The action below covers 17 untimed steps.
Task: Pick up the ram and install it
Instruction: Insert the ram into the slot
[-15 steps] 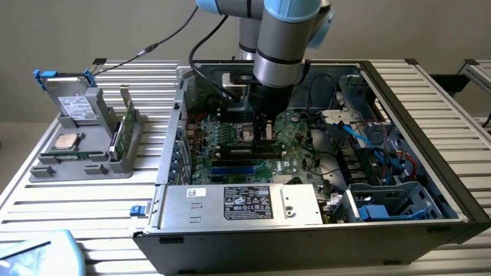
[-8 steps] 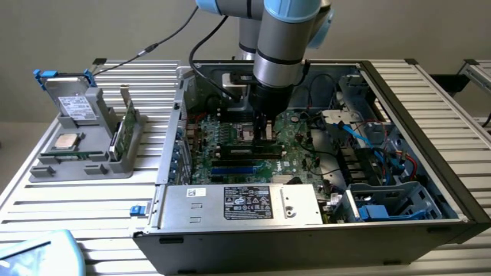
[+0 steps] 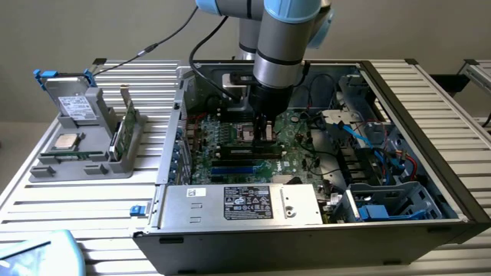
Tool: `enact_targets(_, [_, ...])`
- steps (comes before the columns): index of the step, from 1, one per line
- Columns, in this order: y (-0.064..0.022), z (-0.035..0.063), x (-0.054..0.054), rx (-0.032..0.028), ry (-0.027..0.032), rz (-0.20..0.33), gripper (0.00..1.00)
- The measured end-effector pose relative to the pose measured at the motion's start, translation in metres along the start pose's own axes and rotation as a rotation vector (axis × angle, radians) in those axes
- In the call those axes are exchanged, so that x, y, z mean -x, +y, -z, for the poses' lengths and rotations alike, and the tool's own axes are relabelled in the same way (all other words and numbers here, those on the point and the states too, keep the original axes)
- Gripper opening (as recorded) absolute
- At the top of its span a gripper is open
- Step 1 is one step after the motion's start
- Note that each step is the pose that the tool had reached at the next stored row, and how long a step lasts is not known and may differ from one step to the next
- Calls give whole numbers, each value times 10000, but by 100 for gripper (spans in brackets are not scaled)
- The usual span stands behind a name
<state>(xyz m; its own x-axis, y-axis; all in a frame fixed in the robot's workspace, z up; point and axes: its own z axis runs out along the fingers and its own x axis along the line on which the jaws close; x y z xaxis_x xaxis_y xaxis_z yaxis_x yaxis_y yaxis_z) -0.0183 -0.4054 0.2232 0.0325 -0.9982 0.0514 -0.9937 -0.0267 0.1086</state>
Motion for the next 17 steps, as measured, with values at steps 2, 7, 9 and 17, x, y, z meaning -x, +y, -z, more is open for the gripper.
enact_targets(2, [0,0,0,1,4,0,14])
enact_targets(7, [0,0,0,1,5,-1,13])
enact_targets(9, [0,0,-1,1,5,0,13])
enact_targets(17, [0,0,0,1,5,-1,22])
